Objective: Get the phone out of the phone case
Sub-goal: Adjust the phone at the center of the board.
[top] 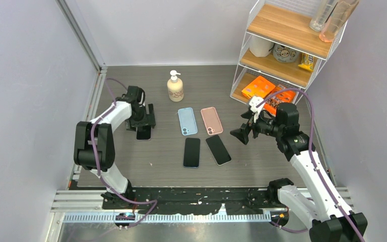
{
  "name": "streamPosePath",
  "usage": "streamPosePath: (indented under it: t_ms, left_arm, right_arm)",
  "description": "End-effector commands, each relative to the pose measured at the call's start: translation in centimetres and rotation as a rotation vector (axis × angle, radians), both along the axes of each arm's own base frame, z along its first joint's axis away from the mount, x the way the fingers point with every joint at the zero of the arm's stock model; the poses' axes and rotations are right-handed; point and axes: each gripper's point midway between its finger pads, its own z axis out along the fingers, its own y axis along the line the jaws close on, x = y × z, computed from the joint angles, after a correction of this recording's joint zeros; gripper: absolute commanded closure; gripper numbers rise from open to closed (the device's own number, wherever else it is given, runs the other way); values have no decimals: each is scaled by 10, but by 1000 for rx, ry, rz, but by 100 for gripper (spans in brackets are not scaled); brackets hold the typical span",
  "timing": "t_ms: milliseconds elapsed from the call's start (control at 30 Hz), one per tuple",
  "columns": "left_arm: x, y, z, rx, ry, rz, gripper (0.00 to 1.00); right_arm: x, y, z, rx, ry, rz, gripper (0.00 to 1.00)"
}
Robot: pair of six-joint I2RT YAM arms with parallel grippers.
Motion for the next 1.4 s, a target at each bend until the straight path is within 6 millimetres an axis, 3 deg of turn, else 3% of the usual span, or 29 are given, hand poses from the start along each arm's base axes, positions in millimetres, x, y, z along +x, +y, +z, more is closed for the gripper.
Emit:
streamPosePath:
  t_ms: [0, 400, 867, 1000, 1167, 1367]
  left_arm:
    - [12, -9, 5, -31, -69, -103, 8]
    - [13, -16, 3, -63, -83, -167, 13]
    - [30, 13, 26, 100, -83, -169, 11]
    - [44, 20, 30, 127, -39, -212, 11]
    - [81, 29, 46, 170, -94, -294, 10]
    - [117, 54, 57, 302, -111, -408, 10]
  right_arm:
    - [1, 0, 8, -3, -41, 11, 5]
    - [2, 0, 4, -11, -36, 14, 5]
    - [1, -1, 5, -13, -41, 14, 4]
    - [1, -1, 5, -13, -45, 17, 5]
    - [1, -1, 5, -16, -45, 19, 5]
    - [1, -1, 2, -21, -39, 22, 5]
